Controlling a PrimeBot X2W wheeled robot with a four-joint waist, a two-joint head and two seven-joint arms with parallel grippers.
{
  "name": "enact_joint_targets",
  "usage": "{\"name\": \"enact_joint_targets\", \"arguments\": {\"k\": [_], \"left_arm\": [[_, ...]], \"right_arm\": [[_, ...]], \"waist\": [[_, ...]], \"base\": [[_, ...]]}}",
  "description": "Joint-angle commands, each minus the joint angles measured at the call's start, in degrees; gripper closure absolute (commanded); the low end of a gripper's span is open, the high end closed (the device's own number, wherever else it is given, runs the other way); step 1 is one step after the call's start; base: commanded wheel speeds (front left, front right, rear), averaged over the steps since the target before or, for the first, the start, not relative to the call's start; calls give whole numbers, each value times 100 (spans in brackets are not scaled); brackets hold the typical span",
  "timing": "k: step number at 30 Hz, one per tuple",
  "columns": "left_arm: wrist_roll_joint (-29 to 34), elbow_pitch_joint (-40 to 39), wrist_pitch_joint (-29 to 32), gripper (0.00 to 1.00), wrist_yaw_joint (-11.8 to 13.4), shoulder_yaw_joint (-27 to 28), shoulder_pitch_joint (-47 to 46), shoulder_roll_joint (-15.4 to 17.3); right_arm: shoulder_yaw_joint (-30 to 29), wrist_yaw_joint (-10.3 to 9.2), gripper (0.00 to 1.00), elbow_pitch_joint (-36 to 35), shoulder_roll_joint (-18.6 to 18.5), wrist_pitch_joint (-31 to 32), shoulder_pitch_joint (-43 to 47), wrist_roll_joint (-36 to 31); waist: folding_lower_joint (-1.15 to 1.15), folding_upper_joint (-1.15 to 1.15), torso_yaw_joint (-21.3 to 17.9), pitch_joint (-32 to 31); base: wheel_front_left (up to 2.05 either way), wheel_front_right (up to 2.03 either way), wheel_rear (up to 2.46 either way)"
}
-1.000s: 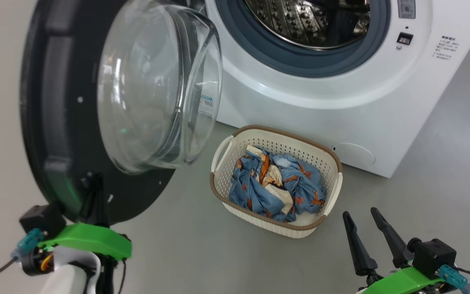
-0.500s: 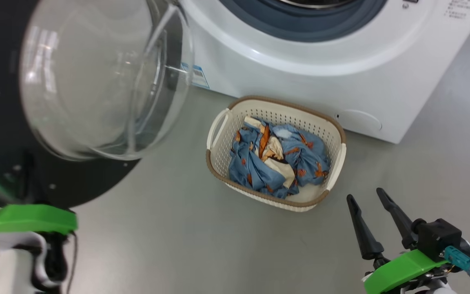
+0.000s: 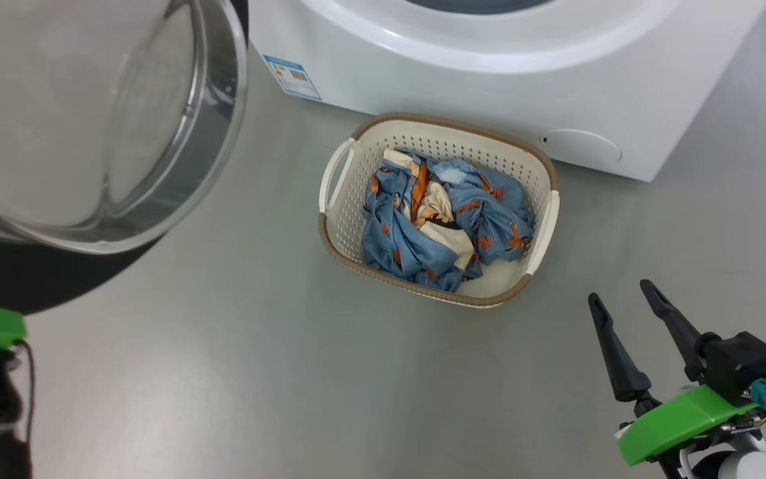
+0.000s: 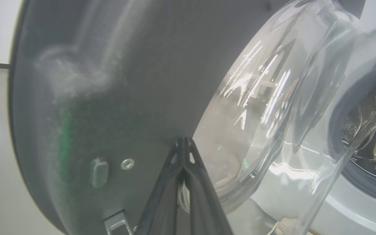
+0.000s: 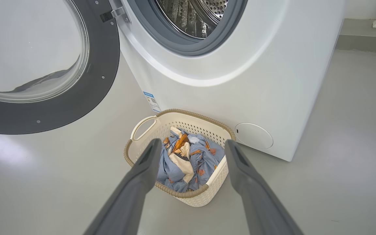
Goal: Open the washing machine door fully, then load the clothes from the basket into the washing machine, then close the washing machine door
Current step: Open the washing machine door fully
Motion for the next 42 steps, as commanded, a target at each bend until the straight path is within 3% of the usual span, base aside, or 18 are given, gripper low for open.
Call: {"name": "enact_joint_targets", "arguments": {"k": [1, 10, 21, 32, 42], "left_arm": [[37, -17, -37, 100, 3, 332, -217, 459], [173, 574, -37, 100, -96, 934, -635, 715], [453, 850, -37, 100, -188, 1256, -823, 686], [840, 419, -37, 100, -424, 1150, -446, 297], [1191, -91, -36, 100, -723, 625, 86, 118]], "right_arm": [[160, 10, 0, -202, -6, 21, -115, -27], [94, 10, 0, -445, -129, 215, -115, -82], [42, 10, 0, -588, -175, 333, -96, -103], [69, 10, 0, -313, 40, 59, -105, -17], [-25, 10, 0, 47, 239, -316, -85, 93]], "waist": [[0, 0, -30, 84], [0, 0, -57, 274], [0, 0, -3, 310], [0, 0, -58, -124], [0, 0, -341, -673]], "base": [[0, 0, 0], [0, 0, 0], [0, 0, 0], [0, 0, 0], [0, 0, 0]]}}
